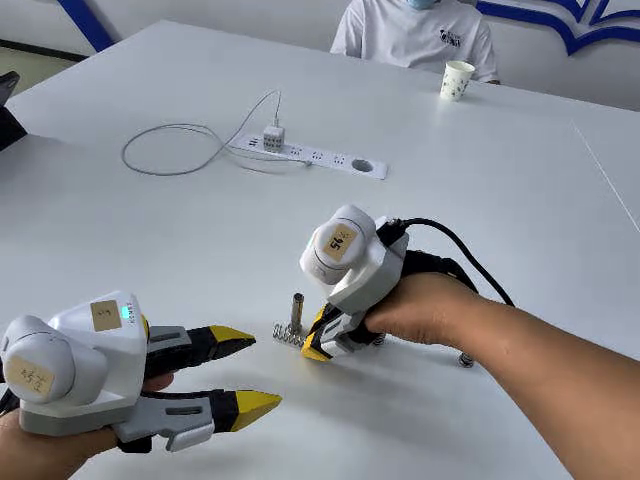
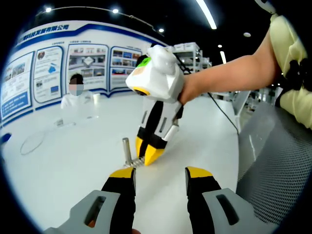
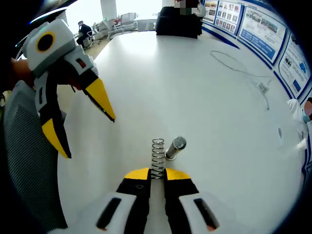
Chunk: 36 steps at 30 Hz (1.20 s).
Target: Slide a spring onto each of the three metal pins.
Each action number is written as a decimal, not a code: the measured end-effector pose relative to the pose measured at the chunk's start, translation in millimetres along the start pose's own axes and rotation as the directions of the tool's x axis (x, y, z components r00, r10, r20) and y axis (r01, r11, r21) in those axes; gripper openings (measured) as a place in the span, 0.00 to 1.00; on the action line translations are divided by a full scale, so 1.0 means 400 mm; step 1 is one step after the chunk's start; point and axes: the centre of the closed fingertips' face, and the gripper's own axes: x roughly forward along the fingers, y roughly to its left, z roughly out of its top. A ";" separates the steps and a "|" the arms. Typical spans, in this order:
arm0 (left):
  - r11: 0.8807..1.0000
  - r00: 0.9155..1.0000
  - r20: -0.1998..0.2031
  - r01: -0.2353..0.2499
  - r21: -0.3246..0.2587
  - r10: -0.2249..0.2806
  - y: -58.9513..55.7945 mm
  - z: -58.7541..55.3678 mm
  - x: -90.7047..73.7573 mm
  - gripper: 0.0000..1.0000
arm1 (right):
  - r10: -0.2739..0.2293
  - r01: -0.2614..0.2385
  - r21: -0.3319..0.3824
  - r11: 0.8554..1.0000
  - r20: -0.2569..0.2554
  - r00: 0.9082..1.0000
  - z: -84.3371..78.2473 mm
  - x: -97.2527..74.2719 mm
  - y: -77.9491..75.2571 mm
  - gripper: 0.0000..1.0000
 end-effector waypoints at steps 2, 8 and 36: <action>1.000 1.000 0.000 0.000 0.001 0.000 0.001 0.000 0.000 0.41 | 0.004 -0.004 0.002 1.000 -0.005 1.000 -0.006 -0.004 0.003 0.12; 1.000 1.000 -0.004 0.003 0.006 -0.003 -0.001 0.002 0.004 0.41 | 0.013 -0.014 -0.030 0.999 -0.007 1.000 -0.014 -0.036 0.033 0.12; 0.994 0.996 0.005 0.090 0.057 -0.091 -0.056 0.044 0.033 0.31 | 0.110 -0.088 -0.309 0.947 0.052 0.993 0.013 -0.165 0.172 0.12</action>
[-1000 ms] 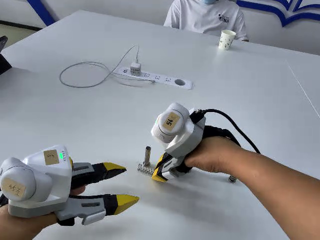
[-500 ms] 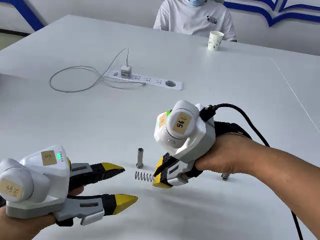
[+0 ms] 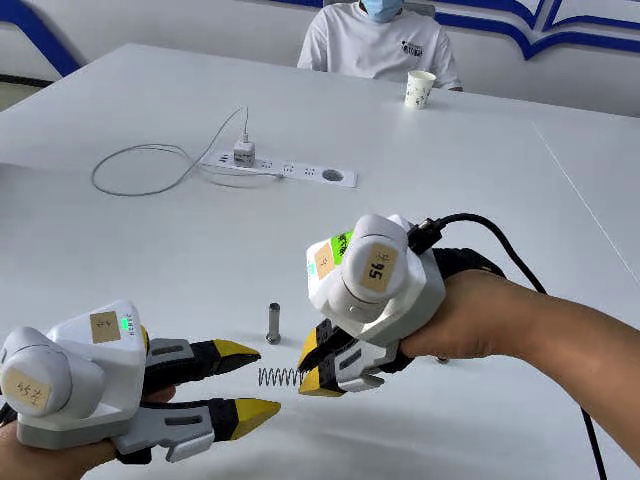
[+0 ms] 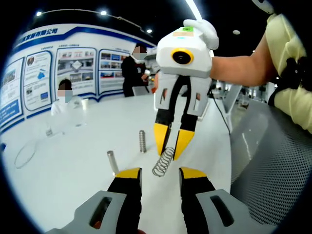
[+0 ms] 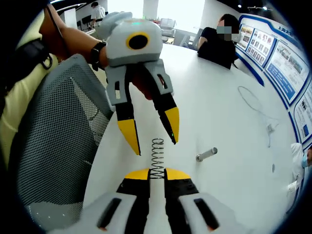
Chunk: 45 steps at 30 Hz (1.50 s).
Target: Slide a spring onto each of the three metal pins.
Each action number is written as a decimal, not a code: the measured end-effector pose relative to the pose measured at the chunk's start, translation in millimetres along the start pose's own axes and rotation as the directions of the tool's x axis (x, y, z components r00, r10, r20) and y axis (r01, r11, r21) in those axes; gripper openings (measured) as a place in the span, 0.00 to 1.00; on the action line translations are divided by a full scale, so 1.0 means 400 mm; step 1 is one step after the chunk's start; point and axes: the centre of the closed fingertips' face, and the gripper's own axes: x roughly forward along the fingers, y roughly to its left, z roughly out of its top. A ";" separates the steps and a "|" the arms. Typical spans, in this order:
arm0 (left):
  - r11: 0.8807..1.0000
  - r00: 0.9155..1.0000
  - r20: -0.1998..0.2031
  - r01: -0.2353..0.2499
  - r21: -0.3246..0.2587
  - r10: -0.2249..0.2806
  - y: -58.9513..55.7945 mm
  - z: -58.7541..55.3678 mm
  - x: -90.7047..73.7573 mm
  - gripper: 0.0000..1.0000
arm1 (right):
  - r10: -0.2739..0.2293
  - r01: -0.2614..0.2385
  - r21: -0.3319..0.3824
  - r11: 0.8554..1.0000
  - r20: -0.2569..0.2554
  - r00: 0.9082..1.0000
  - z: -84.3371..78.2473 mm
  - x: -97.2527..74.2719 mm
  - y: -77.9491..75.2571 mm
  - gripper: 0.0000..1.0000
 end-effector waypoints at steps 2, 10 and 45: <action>1.000 1.000 0.003 0.005 0.004 -0.005 -0.004 0.003 0.000 0.28 | 0.005 -0.005 -0.016 1.000 -0.002 1.000 0.000 0.001 0.004 0.12; 1.000 1.000 0.009 0.015 0.004 -0.015 -0.016 0.004 -0.002 0.22 | 0.009 -0.007 -0.055 0.998 0.027 1.000 0.013 0.000 0.010 0.12; 0.997 0.995 0.058 0.077 -0.021 -0.076 -0.037 0.025 -0.003 0.10 | 0.029 -0.027 -0.045 0.999 0.035 0.999 0.002 -0.001 0.019 0.14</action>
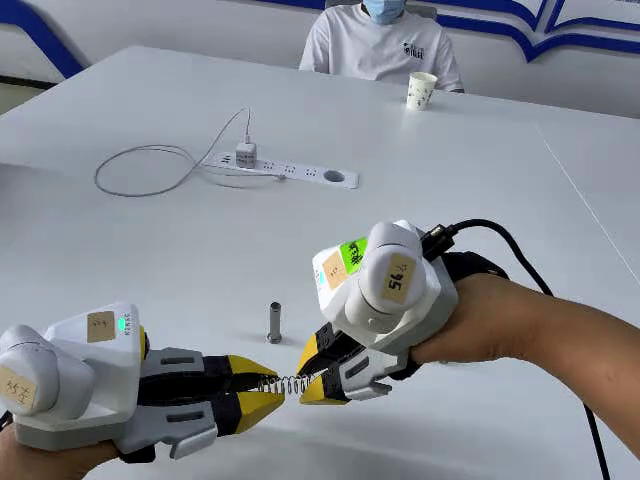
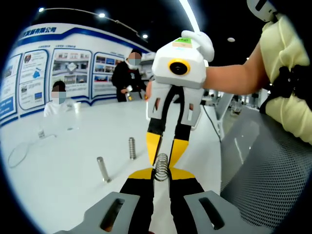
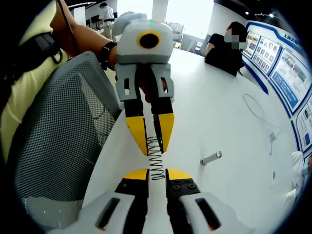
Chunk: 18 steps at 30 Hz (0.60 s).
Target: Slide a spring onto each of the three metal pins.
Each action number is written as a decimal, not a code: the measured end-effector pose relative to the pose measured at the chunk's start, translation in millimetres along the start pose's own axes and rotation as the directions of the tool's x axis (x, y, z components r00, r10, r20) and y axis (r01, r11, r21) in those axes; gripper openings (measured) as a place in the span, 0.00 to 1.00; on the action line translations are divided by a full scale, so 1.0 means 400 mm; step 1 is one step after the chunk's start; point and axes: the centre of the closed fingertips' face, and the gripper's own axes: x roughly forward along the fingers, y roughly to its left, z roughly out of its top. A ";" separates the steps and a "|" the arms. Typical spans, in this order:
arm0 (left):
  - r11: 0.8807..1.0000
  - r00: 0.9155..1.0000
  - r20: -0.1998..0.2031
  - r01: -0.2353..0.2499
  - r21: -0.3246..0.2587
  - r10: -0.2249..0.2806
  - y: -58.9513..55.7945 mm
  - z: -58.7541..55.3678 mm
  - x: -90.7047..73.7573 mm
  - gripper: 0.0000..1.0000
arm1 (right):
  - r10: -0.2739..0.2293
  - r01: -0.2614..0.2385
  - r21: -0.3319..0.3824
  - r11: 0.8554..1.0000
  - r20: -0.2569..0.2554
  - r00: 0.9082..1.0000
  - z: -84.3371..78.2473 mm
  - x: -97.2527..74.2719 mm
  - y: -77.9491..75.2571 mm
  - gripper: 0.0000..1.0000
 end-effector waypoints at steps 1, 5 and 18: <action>1.000 1.000 0.005 0.003 -0.002 -0.003 -0.001 0.003 0.000 0.10 | 0.001 -0.001 0.003 1.000 -0.002 1.000 -0.003 0.001 0.001 0.14; 1.000 1.000 0.014 0.008 -0.007 -0.008 -0.004 0.012 0.002 0.10 | -0.003 0.003 0.009 1.000 -0.003 1.000 -0.009 0.000 0.000 0.14; 1.000 1.000 -0.005 0.002 -0.004 -0.002 -0.003 0.002 0.008 0.11 | -0.027 0.027 0.009 1.000 0.018 0.999 0.017 -0.032 -0.012 0.12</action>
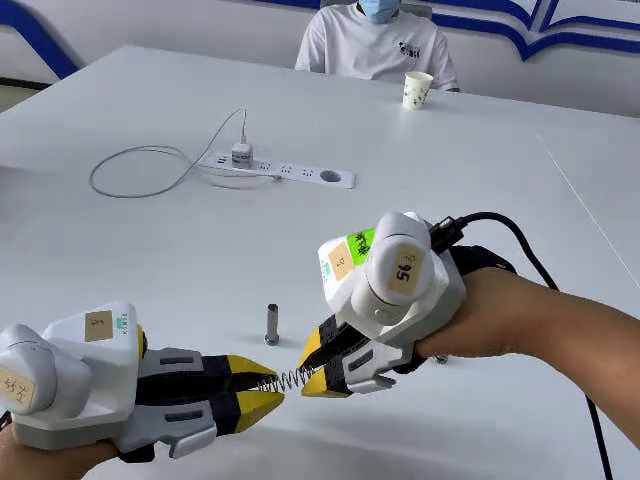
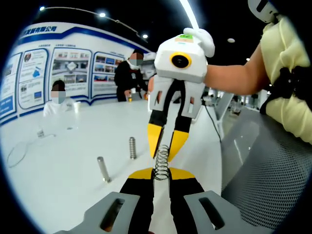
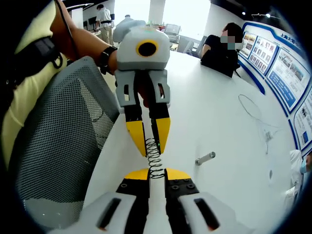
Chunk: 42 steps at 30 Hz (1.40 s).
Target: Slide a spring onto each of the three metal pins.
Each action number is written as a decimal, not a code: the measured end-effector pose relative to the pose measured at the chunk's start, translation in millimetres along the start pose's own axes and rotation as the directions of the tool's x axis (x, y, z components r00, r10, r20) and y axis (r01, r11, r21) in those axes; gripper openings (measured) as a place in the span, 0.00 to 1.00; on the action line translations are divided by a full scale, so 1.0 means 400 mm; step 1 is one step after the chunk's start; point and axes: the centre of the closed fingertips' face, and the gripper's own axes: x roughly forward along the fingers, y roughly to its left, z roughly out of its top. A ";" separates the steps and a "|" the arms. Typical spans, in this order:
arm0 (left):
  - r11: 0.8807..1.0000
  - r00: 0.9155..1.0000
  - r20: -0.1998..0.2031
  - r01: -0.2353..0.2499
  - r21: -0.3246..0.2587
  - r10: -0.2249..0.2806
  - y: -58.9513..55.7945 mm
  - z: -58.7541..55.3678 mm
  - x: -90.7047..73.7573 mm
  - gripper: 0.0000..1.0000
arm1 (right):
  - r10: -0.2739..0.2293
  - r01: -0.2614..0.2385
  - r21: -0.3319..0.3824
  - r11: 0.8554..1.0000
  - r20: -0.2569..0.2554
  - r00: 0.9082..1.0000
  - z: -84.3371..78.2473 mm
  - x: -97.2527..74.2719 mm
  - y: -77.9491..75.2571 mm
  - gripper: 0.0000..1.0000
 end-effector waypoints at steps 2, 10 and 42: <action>1.000 1.000 -0.003 -0.003 0.000 0.003 0.001 -0.002 -0.001 0.11 | 0.000 0.000 0.002 1.000 0.007 1.000 0.010 -0.006 0.000 0.12; 1.000 1.000 -0.014 -0.015 0.003 0.015 0.006 -0.009 -0.008 0.11 | 0.009 -0.009 0.006 1.000 0.037 0.999 0.048 -0.019 0.008 0.12; 0.999 0.999 -0.021 -0.046 0.015 0.046 0.017 -0.021 -0.001 0.14 | 0.018 -0.017 -0.033 0.999 0.036 0.999 0.103 -0.014 0.012 0.12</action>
